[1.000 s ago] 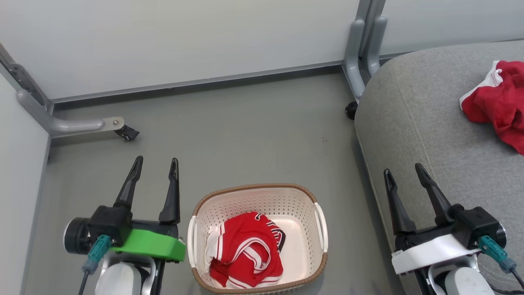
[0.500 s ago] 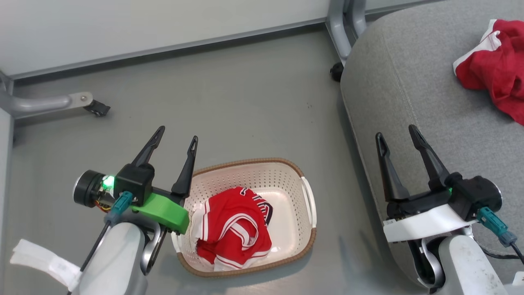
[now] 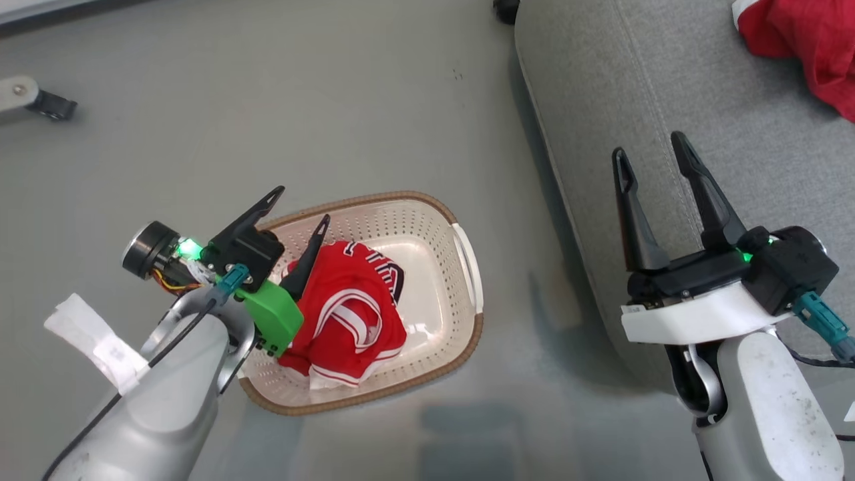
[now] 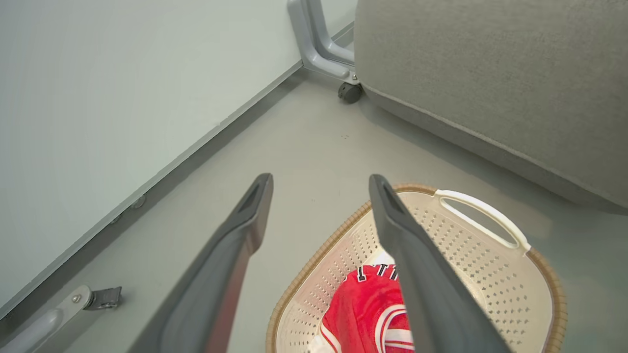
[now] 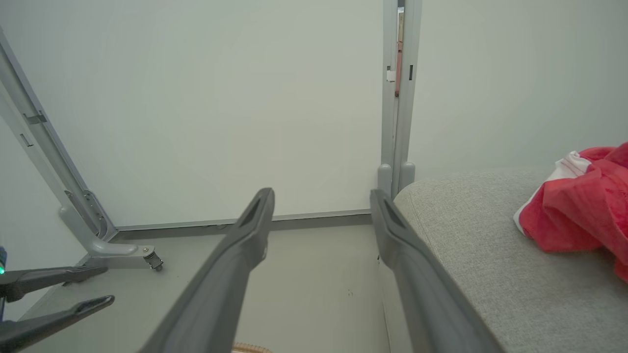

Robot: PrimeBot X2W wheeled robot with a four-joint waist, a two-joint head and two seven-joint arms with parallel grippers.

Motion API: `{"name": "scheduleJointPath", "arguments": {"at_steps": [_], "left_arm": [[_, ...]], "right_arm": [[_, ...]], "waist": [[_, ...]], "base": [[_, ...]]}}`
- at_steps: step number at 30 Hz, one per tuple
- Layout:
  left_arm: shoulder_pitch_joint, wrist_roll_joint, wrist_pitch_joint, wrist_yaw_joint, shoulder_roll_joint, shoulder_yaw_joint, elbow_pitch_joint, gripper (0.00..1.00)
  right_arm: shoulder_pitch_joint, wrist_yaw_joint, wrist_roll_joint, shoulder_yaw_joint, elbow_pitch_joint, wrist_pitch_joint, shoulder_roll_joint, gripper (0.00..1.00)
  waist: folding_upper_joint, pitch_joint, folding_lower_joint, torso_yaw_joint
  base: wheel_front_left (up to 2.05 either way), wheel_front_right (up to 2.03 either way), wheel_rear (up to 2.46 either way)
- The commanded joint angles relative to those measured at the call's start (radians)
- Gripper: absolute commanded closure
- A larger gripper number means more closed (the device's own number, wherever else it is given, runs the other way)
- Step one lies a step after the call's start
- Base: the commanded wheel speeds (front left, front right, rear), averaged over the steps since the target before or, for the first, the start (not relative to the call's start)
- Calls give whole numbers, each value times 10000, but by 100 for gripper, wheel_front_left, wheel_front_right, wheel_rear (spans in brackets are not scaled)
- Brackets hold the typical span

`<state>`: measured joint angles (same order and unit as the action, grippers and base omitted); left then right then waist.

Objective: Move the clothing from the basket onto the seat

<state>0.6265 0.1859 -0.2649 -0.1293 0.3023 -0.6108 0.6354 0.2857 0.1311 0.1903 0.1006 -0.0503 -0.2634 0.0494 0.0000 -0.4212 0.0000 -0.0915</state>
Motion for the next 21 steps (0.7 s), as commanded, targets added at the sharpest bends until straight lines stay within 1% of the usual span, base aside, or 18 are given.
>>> {"name": "scheduleJointPath", "arguments": {"at_steps": [1, 6, 10, 17, 21], "left_arm": [[387, 128, 10, -19, 156, -283, 204, 0], [1170, 337, 10, -19, 423, -1632, 1091, 0], [1670, 585, 10, -19, 519, -2533, 1859, 0], [2599, 911, 46, -19, 484, -3996, 3352, 0], [3156, 953, 378, -17, 455, -4875, 4061, 0]], "right_arm": [[234, -7, 41, -7, -78, -20, 21, 0], [568, -7, 45, 25, -219, -20, 19, 0], [770, -7, 40, 32, -318, -20, 21, 0], [1130, -7, 82, 118, -502, -20, 19, 0], [1352, -7, 97, 167, -595, -20, 21, 0]], "waist": [[0, -1051, 0, -616], [0, -1738, 0, -790], [0, -2210, 0, -863], [0, -3053, 0, -977], [0, -3530, 0, -1030]], "base": [[0, 0, 0], [0, 0, 0], [0, 0, 0], [0, 0, 0], [0, 0, 0]]}}
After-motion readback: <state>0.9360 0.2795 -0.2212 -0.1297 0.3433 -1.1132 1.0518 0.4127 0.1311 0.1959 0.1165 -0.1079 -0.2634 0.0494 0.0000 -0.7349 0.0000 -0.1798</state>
